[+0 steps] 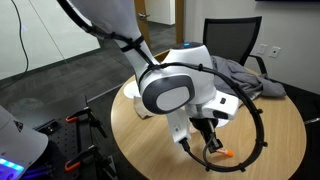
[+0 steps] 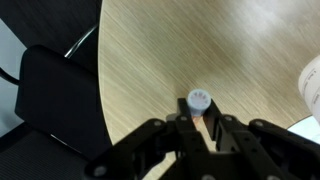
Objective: Take the marker from the cup and put it on the table
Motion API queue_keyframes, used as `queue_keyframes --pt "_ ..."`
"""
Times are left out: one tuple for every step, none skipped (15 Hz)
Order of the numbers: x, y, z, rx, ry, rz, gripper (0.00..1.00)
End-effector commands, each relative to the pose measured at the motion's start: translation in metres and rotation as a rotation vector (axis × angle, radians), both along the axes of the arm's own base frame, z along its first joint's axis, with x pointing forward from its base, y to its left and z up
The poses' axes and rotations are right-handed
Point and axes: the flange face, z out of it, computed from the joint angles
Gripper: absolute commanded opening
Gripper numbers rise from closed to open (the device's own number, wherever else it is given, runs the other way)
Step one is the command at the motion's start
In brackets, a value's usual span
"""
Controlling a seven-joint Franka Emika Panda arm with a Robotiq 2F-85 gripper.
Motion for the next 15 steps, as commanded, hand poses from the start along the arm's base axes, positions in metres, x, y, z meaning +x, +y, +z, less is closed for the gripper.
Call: queue_keyframes --pt "0.007 -0.003 -0.005 -0.004 -0.008 0.021 0.47" --pt "0.008 -0.003 -0.006 -0.004 -0.007 0.023 0.48" --pt "0.008 -0.003 -0.006 -0.005 -0.007 0.024 0.5" --pt "0.009 -0.003 -0.006 -0.006 -0.008 0.027 0.58" --pt "0.009 -0.002 -0.004 -0.008 -0.012 0.028 0.64" --pt "0.01 -0.002 -0.001 -0.011 -0.017 0.031 0.73" --pt "0.011 -0.002 0.002 -0.015 -0.022 0.033 0.8" --pt "0.011 -0.001 0.007 -0.02 -0.031 0.036 0.88" --pt "0.012 0.0 0.012 -0.026 -0.04 0.041 0.95" --pt "0.013 0.0 0.017 -0.032 -0.051 0.045 0.99" --pt "0.013 0.001 0.025 -0.041 -0.065 0.052 1.0" --pt "0.015 0.002 0.032 -0.045 -0.081 0.06 1.0" --pt "0.016 0.004 0.041 -0.052 -0.097 0.068 1.0" --pt "0.017 0.006 0.048 -0.056 -0.114 0.076 1.0" --pt "0.018 0.009 0.057 -0.058 -0.125 0.087 1.0"
